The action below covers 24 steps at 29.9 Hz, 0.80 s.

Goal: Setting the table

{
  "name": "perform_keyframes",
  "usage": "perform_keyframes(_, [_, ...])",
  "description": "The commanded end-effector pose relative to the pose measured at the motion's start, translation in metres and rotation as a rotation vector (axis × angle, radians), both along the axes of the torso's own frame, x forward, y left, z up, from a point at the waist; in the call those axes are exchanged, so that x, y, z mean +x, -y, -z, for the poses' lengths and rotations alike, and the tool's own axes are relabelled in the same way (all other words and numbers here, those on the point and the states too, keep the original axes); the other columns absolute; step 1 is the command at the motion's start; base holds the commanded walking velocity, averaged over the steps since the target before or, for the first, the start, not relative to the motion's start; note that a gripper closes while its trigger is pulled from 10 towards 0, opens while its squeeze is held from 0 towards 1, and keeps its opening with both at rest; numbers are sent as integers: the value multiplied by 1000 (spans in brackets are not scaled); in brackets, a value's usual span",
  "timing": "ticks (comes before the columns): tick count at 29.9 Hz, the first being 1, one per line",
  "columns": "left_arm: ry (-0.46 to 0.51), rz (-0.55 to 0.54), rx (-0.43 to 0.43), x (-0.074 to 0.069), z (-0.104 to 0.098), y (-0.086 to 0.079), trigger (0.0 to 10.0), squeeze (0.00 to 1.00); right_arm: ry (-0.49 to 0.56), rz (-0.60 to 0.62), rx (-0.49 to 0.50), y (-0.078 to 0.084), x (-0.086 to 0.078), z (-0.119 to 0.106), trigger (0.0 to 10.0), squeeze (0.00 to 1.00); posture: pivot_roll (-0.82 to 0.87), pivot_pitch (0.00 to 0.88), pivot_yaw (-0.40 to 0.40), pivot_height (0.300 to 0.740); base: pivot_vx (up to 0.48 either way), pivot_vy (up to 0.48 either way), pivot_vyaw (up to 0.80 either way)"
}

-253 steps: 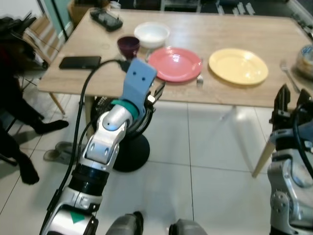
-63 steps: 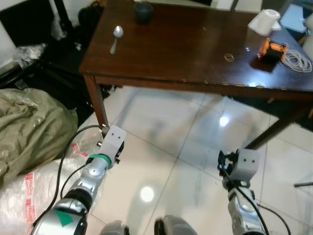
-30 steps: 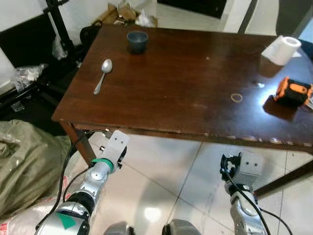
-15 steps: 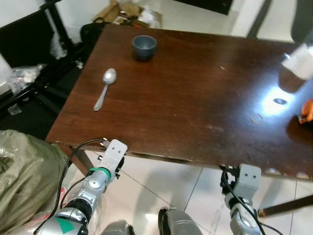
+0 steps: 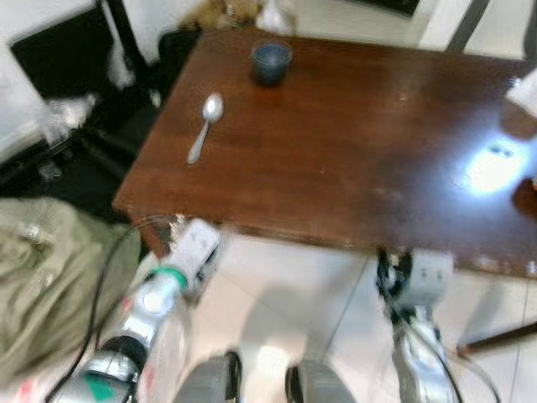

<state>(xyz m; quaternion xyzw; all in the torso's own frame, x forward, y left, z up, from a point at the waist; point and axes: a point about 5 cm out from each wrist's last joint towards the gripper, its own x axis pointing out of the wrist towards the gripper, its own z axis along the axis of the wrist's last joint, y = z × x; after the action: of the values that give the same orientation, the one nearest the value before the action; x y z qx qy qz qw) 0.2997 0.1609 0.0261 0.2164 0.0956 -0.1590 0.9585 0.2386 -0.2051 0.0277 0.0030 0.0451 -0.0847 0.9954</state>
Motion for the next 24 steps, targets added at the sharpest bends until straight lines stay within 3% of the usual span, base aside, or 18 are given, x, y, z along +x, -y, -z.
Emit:
perform_keyframes(1, [-35,17,16,-7,9,3,10000,0,-9,10,4,1,-5,4,10000,0,-33,0,38,740,0,0,0])
perform_keyframes(10, [-113,-15,58,-15,21,-10,10000,0,-195,56,33,6,-35,40,10000,0,-39,0,47,740,0,0,0])
perform_keyframes(18, [-111,-25,52,-12,19,-11,10000,0,-211,62,38,6,-41,45,10000,0,-41,0,50,740,0,0,0])
perform_keyframes(24, [-81,-37,46,-7,14,-9,10000,0,-153,56,15,6,-34,34,10000,0,-41,0,52,740,194,0,0])
